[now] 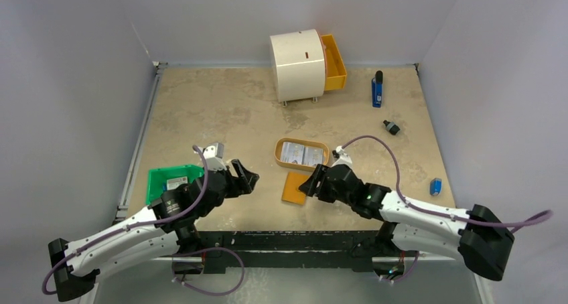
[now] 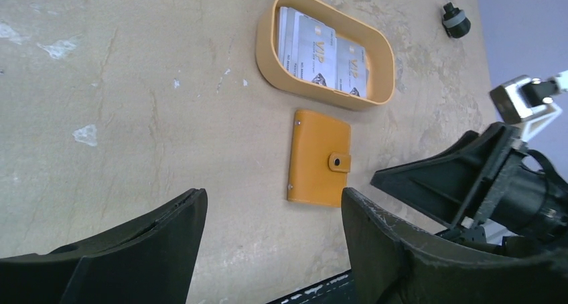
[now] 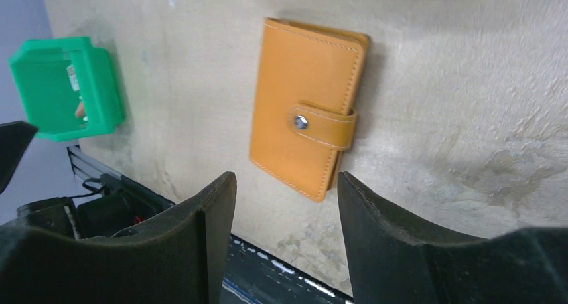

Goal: Put the credit cards into the card holder
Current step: Place the card holder at the center of the board.

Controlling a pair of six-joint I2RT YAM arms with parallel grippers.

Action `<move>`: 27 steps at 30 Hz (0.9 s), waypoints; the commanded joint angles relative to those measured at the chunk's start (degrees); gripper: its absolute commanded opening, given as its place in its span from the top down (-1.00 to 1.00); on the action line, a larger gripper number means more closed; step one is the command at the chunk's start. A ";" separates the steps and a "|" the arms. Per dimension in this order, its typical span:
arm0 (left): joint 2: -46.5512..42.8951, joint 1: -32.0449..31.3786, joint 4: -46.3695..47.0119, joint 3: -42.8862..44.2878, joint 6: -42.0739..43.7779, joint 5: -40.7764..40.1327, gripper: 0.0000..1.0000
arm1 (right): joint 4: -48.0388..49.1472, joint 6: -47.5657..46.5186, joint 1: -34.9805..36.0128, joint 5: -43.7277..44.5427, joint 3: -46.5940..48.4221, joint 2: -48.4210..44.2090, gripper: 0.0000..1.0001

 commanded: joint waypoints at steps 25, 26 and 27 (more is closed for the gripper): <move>-0.41 -0.13 -0.08 2.17 -0.08 -0.97 -0.32 | 8.31 -4.43 -5.57 -6.41 1.13 9.86 -0.07; -0.36 -0.10 -0.08 2.15 -0.13 -0.97 -0.32 | 8.62 -4.52 -5.60 -6.70 1.30 10.33 -0.06; -0.24 -0.10 -0.10 2.17 -0.12 -0.97 -0.32 | 8.88 -4.65 -5.61 -6.92 1.46 10.79 -0.06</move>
